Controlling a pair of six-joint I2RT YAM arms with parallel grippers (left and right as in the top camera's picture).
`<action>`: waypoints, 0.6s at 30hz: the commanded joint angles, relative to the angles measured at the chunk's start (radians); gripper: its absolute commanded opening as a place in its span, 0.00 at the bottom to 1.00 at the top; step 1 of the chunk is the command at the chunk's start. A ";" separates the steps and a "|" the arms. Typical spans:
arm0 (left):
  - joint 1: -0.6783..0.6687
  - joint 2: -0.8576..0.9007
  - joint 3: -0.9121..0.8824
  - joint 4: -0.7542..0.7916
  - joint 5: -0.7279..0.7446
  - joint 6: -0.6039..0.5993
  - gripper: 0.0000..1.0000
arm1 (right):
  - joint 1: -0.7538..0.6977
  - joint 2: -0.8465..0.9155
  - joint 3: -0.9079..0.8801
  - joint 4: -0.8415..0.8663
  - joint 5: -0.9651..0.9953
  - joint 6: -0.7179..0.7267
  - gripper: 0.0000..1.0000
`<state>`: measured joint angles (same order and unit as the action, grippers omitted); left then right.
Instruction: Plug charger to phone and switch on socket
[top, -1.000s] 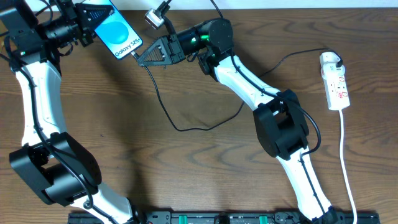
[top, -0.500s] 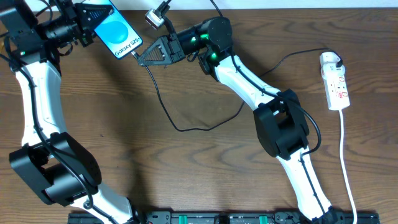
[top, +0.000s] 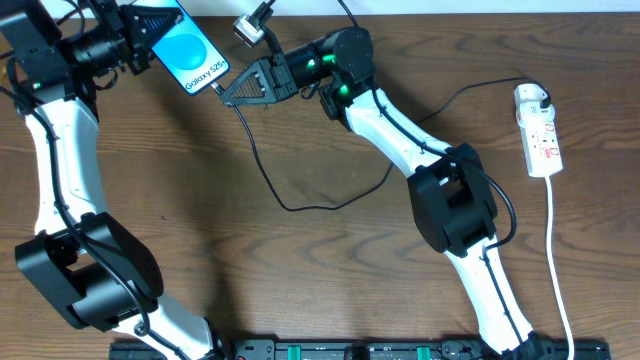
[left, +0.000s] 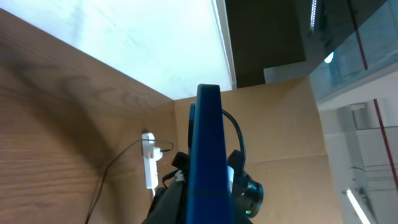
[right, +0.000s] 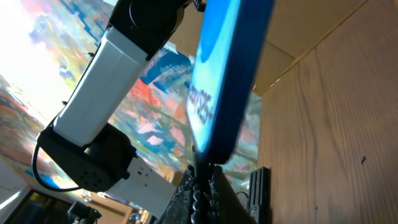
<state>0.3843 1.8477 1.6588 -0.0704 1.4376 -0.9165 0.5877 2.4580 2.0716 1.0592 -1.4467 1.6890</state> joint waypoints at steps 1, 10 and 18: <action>0.002 -0.024 -0.004 0.009 0.009 0.025 0.07 | -0.006 -0.027 0.004 0.003 0.013 -0.019 0.01; 0.000 -0.024 -0.004 0.008 0.013 0.024 0.07 | -0.006 -0.027 0.004 0.002 0.016 -0.019 0.01; -0.023 -0.024 -0.004 0.008 0.013 0.024 0.07 | -0.006 -0.027 0.004 -0.005 0.021 -0.018 0.01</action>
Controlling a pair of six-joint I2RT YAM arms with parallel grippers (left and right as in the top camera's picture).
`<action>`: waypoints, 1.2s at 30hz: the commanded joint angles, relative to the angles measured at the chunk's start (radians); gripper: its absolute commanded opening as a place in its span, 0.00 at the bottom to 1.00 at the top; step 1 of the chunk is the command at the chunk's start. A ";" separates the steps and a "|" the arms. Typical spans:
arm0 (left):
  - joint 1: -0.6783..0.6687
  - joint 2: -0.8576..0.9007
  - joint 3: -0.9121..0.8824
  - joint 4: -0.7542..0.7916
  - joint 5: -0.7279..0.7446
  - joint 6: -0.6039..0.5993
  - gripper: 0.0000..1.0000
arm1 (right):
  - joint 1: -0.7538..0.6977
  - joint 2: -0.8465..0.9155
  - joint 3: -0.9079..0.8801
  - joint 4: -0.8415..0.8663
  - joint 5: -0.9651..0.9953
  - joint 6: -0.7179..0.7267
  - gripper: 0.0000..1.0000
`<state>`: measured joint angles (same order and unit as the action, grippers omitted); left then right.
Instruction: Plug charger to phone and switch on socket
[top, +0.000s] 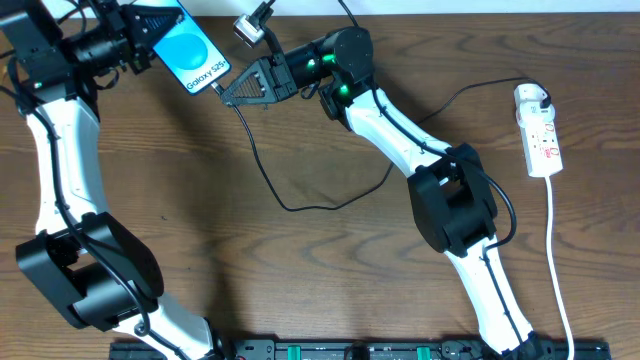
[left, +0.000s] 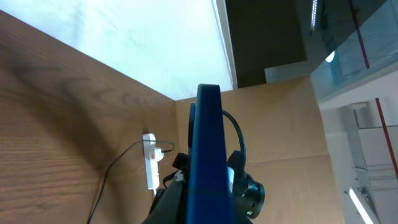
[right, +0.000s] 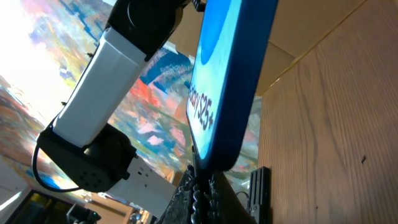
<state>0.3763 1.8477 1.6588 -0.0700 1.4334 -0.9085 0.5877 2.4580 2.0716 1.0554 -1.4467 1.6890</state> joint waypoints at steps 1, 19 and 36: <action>-0.016 -0.024 -0.004 0.008 0.018 0.016 0.07 | -0.006 -0.027 0.004 -0.002 0.021 -0.018 0.01; -0.016 -0.024 -0.004 0.008 0.024 0.059 0.08 | -0.006 -0.027 0.004 -0.093 0.113 -0.018 0.01; -0.069 -0.024 -0.004 0.008 0.077 0.154 0.07 | -0.008 -0.027 0.004 -0.125 0.183 -0.043 0.01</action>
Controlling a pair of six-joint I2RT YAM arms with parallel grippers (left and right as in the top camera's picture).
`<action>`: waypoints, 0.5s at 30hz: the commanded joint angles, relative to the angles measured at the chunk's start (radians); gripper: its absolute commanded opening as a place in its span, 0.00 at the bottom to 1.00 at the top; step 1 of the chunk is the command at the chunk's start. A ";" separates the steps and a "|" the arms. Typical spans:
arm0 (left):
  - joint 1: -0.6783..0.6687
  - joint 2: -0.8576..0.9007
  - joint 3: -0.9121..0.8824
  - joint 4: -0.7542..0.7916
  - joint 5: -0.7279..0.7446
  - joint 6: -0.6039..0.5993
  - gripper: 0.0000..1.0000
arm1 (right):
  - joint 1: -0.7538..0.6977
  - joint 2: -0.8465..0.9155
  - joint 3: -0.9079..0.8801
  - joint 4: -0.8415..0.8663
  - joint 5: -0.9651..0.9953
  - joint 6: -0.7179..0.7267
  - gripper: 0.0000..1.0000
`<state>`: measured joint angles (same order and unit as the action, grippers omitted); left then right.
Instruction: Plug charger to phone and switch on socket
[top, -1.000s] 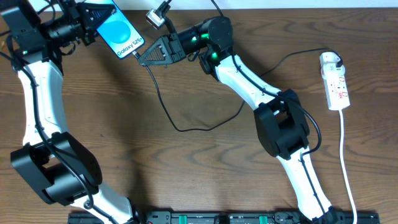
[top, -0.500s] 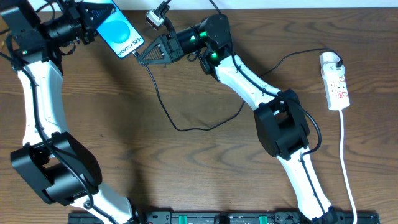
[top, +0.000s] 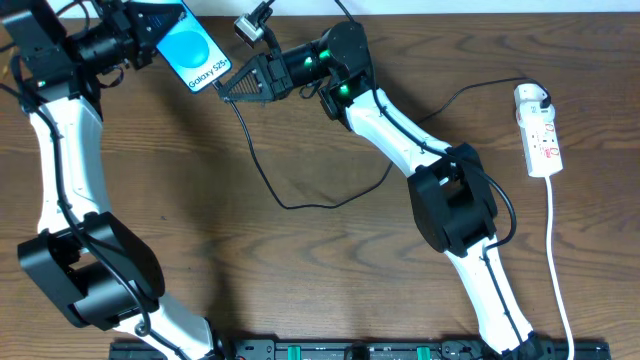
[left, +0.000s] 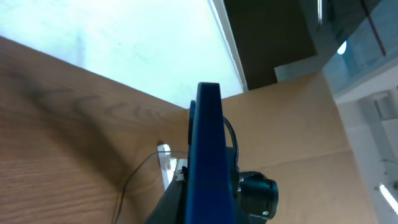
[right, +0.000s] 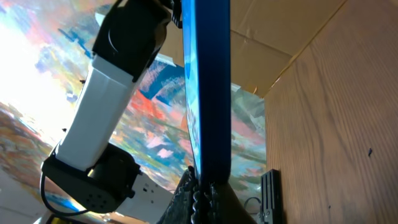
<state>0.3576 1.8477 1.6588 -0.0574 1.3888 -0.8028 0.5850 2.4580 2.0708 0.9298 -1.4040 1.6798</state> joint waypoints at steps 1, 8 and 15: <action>-0.055 -0.024 -0.004 -0.005 0.121 0.048 0.08 | -0.005 -0.027 0.005 0.000 0.138 -0.040 0.02; -0.042 -0.024 -0.004 -0.005 0.118 0.048 0.08 | -0.016 -0.027 0.005 0.001 0.105 -0.063 0.99; 0.031 -0.024 -0.004 -0.005 0.119 0.047 0.07 | -0.063 -0.027 0.005 0.001 0.105 -0.064 0.99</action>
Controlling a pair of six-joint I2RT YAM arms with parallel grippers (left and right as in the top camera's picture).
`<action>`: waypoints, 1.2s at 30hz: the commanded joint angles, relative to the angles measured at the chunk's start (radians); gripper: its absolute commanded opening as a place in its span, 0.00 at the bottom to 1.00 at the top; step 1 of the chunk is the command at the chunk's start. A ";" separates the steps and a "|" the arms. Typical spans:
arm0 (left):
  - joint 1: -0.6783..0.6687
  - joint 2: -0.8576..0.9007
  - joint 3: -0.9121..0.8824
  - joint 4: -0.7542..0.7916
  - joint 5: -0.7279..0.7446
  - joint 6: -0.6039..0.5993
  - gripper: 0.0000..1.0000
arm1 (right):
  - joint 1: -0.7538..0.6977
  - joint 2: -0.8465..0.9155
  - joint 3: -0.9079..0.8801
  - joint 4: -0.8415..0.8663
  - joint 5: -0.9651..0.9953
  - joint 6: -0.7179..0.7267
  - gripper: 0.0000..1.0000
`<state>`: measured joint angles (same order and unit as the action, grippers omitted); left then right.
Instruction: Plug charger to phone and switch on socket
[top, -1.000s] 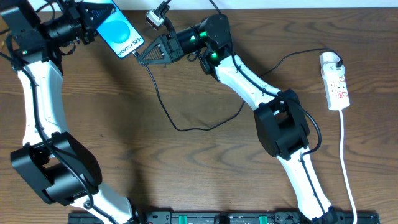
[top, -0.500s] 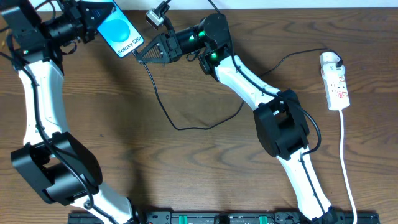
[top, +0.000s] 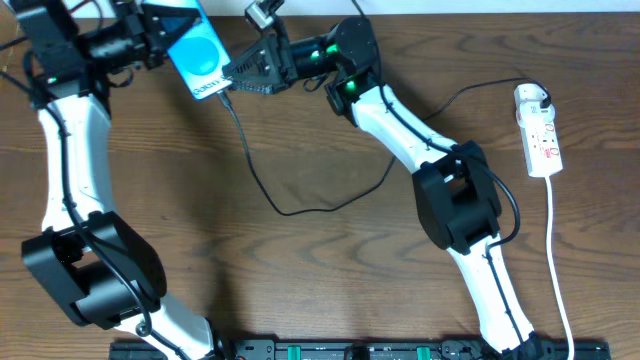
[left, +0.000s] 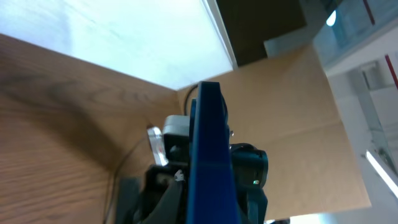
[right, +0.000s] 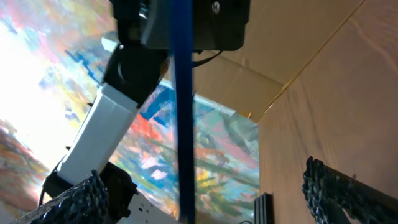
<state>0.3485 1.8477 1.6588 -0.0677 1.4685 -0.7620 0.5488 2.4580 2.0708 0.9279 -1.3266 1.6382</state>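
Note:
A blue phone (top: 197, 55) with a lit screen is raised over the table's far left, and my left gripper (top: 165, 38) is shut on it. The left wrist view has the phone (left: 208, 149) edge-on between the left gripper's (left: 208, 208) fingers. My right gripper (top: 243, 72) stands open just right of the phone's lower end. Its fingers (right: 81, 199) are spread wide on either side of the phone's thin edge (right: 181, 106). The black charger cable (top: 262, 190) hangs from the phone's lower end and runs to the white socket strip (top: 538, 132).
The socket strip lies at the far right, with a white plug (top: 531, 97) in its top end and a white cord (top: 556, 260) running toward the near edge. The cable's loop lies across the middle of the wooden table (top: 330, 280).
My right gripper was shut on the charger plug under the phone's lower end and is now open beside it. The cable stays at the phone, which now sits slightly further right.
My left gripper held the phone up throughout. At the first two moments my right gripper was shut on the plug just below the phone's lower end. Then the phone stood edge-on right over the plug. Now the right gripper is open and the cable hangs from the phone.

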 joint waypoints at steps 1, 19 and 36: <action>0.051 -0.024 -0.004 0.005 0.043 0.006 0.07 | -0.036 -0.027 0.005 0.001 0.038 -0.024 0.99; 0.093 -0.024 -0.004 -0.006 0.057 0.000 0.07 | -0.238 -0.084 0.005 -1.577 0.613 -0.937 0.99; -0.118 0.104 -0.004 -0.006 -0.037 0.074 0.08 | -0.291 -0.192 0.001 -2.200 1.450 -0.999 0.99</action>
<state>0.2581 1.8992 1.6588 -0.0776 1.4376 -0.7113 0.2520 2.2681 2.0674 -1.2488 -0.0071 0.6601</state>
